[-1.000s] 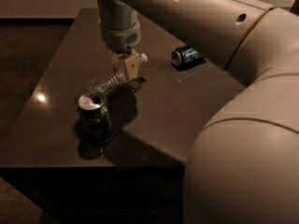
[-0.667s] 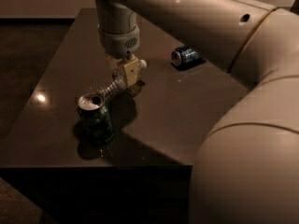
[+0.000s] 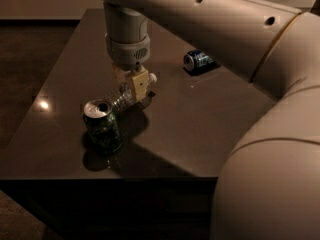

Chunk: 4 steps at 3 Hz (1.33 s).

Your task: Move water bottle near green can

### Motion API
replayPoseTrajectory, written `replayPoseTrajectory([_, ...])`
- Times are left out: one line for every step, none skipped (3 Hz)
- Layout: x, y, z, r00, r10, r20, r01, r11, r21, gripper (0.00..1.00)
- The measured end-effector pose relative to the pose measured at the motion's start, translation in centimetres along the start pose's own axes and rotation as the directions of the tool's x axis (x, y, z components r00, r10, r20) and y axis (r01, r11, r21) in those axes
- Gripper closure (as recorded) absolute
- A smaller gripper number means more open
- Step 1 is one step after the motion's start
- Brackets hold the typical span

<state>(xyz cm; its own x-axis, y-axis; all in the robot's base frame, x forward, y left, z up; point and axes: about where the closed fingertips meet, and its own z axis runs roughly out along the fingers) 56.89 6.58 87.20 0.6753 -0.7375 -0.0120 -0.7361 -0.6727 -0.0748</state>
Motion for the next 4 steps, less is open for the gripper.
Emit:
replayPoseTrajectory([-0.35, 0.41, 0.81, 1.000, 0.005, 0.025, -0.005, 0.9999, -0.015, 0.52])
replayPoseTrajectory([-0.58, 0.59, 1.30, 0.999, 0.003, 0.042, -0.002, 0.9997, -0.025, 0.30])
replayPoseTrajectory([-0.79, 0.81, 1.64, 0.998, 0.002, 0.057, -0.001, 0.9997, -0.024, 0.05])
replayPoseTrajectory([-0.82, 0.65, 1.67, 0.998, 0.002, 0.057, -0.001, 0.9998, -0.019, 0.00])
